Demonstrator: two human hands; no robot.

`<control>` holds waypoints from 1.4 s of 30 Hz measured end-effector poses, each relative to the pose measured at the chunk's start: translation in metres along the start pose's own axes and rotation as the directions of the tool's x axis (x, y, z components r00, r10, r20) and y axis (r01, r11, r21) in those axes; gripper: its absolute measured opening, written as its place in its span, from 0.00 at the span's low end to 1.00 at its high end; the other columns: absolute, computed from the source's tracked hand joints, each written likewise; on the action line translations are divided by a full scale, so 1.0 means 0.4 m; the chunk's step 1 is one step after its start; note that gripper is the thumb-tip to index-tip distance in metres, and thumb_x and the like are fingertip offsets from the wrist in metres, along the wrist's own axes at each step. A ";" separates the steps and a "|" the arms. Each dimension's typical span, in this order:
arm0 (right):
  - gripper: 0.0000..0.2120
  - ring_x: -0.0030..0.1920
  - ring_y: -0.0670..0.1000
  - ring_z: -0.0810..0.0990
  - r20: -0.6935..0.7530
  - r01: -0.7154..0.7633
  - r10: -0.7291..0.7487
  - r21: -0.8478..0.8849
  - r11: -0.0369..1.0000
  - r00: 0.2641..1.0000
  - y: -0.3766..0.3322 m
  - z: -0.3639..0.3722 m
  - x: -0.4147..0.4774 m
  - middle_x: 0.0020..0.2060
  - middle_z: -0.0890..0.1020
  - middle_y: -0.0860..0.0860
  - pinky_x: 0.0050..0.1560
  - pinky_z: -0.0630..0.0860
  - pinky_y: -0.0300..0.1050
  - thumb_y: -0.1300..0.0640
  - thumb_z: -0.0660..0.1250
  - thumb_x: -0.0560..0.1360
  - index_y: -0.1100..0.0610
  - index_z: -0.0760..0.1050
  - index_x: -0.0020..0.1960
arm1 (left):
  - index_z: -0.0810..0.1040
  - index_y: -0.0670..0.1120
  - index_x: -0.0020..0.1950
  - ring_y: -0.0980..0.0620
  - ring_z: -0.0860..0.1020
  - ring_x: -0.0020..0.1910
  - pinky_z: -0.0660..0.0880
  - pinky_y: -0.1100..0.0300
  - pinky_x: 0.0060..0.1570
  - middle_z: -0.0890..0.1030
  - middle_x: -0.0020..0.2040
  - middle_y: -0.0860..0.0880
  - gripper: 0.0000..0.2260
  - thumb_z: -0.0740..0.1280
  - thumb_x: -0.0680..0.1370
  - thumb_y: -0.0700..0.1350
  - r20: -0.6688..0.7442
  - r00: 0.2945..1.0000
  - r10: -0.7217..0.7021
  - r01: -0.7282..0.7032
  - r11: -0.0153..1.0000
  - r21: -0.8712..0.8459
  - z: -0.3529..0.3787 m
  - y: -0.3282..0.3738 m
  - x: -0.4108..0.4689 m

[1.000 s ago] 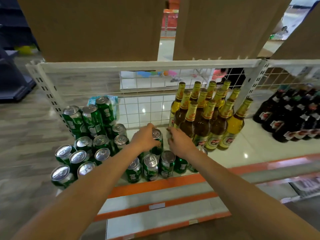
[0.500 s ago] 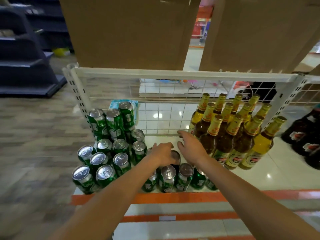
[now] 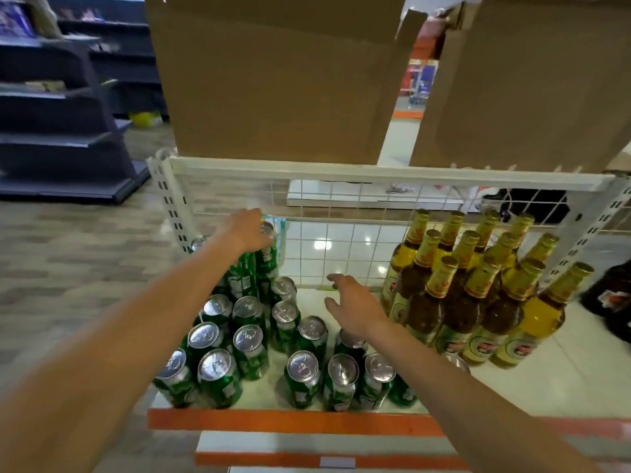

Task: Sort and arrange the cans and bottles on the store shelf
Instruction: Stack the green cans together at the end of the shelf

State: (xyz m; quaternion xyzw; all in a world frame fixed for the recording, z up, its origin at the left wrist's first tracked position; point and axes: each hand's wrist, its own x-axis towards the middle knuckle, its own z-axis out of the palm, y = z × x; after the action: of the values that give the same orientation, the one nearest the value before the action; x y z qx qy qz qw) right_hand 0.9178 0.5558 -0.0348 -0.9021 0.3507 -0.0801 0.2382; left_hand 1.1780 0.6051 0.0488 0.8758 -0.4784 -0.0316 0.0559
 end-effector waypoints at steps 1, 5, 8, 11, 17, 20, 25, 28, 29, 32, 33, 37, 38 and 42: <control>0.26 0.68 0.57 0.71 0.001 -0.013 0.013 0.000 1.000 1.000 0.003 0.003 -0.001 0.71 0.69 0.55 0.65 0.71 0.52 0.52 0.60 0.81 0.53 0.60 0.77 | 0.72 0.44 0.64 0.42 0.78 0.53 0.77 0.49 0.51 0.78 0.57 0.42 0.26 0.72 0.73 0.57 0.045 0.999 0.012 -0.012 1.000 0.001 0.009 0.001 0.011; 0.26 0.68 0.56 0.71 -0.023 -0.099 0.100 0.038 0.994 0.995 0.021 0.011 -0.002 0.70 0.70 0.55 0.67 0.70 0.53 0.52 0.61 0.81 0.54 0.61 0.77 | 0.70 0.43 0.60 0.42 0.77 0.50 0.77 0.48 0.49 0.77 0.55 0.43 0.22 0.70 0.73 0.55 0.050 0.998 0.031 -0.028 0.998 -0.062 0.044 0.003 0.045; 0.26 0.67 0.56 0.72 -0.039 -0.134 0.136 0.061 0.989 0.990 0.023 0.018 -0.005 0.70 0.71 0.55 0.66 0.71 0.53 0.52 0.62 0.80 0.54 0.62 0.76 | 0.71 0.42 0.60 0.42 0.77 0.49 0.73 0.52 0.44 0.77 0.55 0.42 0.18 0.67 0.76 0.50 -0.019 0.999 0.050 -0.052 0.990 -0.134 0.044 0.019 0.048; 0.27 0.67 0.54 0.73 -0.087 -0.135 0.145 0.112 0.985 0.986 0.021 0.012 0.006 0.69 0.71 0.55 0.65 0.73 0.53 0.52 0.64 0.79 0.54 0.62 0.76 | 0.70 0.43 0.64 0.42 0.76 0.54 0.70 0.53 0.45 0.76 0.58 0.43 0.20 0.69 0.75 0.49 -0.083 0.987 0.139 -0.152 0.971 -0.187 0.025 0.070 0.025; 0.40 0.65 0.51 0.73 -0.225 -0.120 0.204 0.336 0.934 0.953 0.006 -0.003 0.024 0.68 0.71 0.51 0.63 0.74 0.51 0.50 0.75 0.73 0.52 0.58 0.78 | 0.68 0.46 0.71 0.44 0.75 0.62 0.72 0.54 0.54 0.75 0.66 0.44 0.30 0.73 0.73 0.52 -0.012 0.912 0.411 -0.393 0.865 -0.313 0.038 0.242 -0.050; 0.41 0.63 0.48 0.74 -0.305 -0.065 0.227 0.461 0.885 0.925 0.030 -0.017 0.021 0.65 0.73 0.48 0.61 0.72 0.42 0.55 0.77 0.71 0.54 0.59 0.77 | 0.67 0.46 0.73 0.44 0.76 0.59 0.74 0.54 0.53 0.77 0.62 0.44 0.31 0.74 0.73 0.49 0.042 0.883 0.468 -0.422 0.827 -0.371 0.076 0.322 -0.086; 0.35 0.56 0.51 0.76 -0.254 -0.149 0.216 0.258 0.955 0.943 0.111 0.004 0.017 0.59 0.76 0.51 0.56 0.77 0.48 0.47 0.75 0.69 0.50 0.65 0.72 | 0.63 0.47 0.76 0.43 0.78 0.58 0.77 0.50 0.56 0.78 0.62 0.42 0.32 0.72 0.74 0.46 0.158 0.853 0.498 -0.403 0.820 -0.407 0.129 0.371 -0.114; 0.32 0.58 0.56 0.75 -0.188 -0.266 0.282 0.105 0.958 0.941 0.137 0.017 0.022 0.61 0.73 0.54 0.58 0.76 0.52 0.48 0.73 0.70 0.52 0.67 0.70 | 0.68 0.47 0.73 0.45 0.77 0.59 0.75 0.53 0.57 0.78 0.62 0.44 0.25 0.69 0.78 0.51 0.118 0.872 0.475 -0.389 0.819 -0.421 0.107 0.338 -0.107; 0.31 0.59 0.57 0.75 -0.157 -0.299 0.306 0.065 0.952 0.939 0.143 0.022 0.026 0.63 0.72 0.55 0.59 0.76 0.52 0.49 0.73 0.71 0.54 0.67 0.71 | 0.71 0.47 0.71 0.46 0.77 0.58 0.74 0.54 0.56 0.78 0.62 0.45 0.23 0.68 0.78 0.53 0.094 0.883 0.461 -0.384 0.821 -0.422 0.090 0.314 -0.102; 0.30 0.61 0.58 0.74 -0.042 -0.403 0.402 -0.037 0.914 0.915 0.154 0.035 0.029 0.66 0.70 0.57 0.59 0.76 0.50 0.51 0.73 0.73 0.56 0.65 0.71 | 0.74 0.48 0.68 0.49 0.76 0.59 0.74 0.53 0.58 0.78 0.63 0.47 0.20 0.68 0.78 0.53 0.061 0.914 0.400 -0.352 0.861 -0.368 0.029 0.219 -0.074; 0.31 0.63 0.58 0.74 -0.016 -0.426 0.426 -0.072 0.902 0.904 0.157 0.037 0.028 0.67 0.69 0.57 0.60 0.76 0.51 0.50 0.72 0.73 0.55 0.64 0.72 | 0.75 0.48 0.67 0.48 0.76 0.60 0.74 0.53 0.59 0.78 0.63 0.47 0.20 0.69 0.77 0.54 0.058 0.926 0.374 -0.337 0.884 -0.324 0.010 0.184 -0.066; 0.33 0.63 0.56 0.74 0.091 -0.450 0.477 -0.218 0.866 0.874 0.154 0.020 0.037 0.64 0.75 0.55 0.60 0.76 0.50 0.42 0.72 0.71 0.56 0.68 0.70 | 0.72 0.49 0.71 0.47 0.73 0.66 0.70 0.49 0.65 0.74 0.69 0.48 0.27 0.71 0.74 0.57 0.194 0.944 0.265 -0.270 0.963 -0.002 -0.034 0.049 -0.046; 0.32 0.62 0.56 0.76 0.123 -0.443 0.484 -0.260 0.858 0.866 0.147 0.011 0.042 0.63 0.76 0.55 0.59 0.77 0.49 0.41 0.72 0.71 0.57 0.70 0.69 | 0.71 0.50 0.72 0.46 0.71 0.68 0.67 0.47 0.68 0.73 0.70 0.48 0.29 0.71 0.74 0.58 0.255 0.938 0.236 -0.267 0.959 0.094 -0.039 0.021 -0.047; 0.28 0.59 0.56 0.78 0.179 -0.444 0.539 -0.389 0.807 0.823 0.111 -0.013 0.069 0.62 0.77 0.55 0.54 0.77 0.47 0.45 0.66 0.74 0.60 0.72 0.68 | 0.63 0.52 0.77 0.43 0.67 0.72 0.54 0.38 0.74 0.69 0.73 0.48 0.36 0.75 0.72 0.53 0.399 0.900 0.176 -0.291 0.924 0.249 -0.045 -0.044 -0.046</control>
State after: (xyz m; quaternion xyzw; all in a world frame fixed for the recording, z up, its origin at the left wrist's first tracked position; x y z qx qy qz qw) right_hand 0.9101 0.5069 -0.0525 -0.8076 0.5450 0.1738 0.1435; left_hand 1.1847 0.6312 0.0646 0.7875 -0.5821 -0.1152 -0.1663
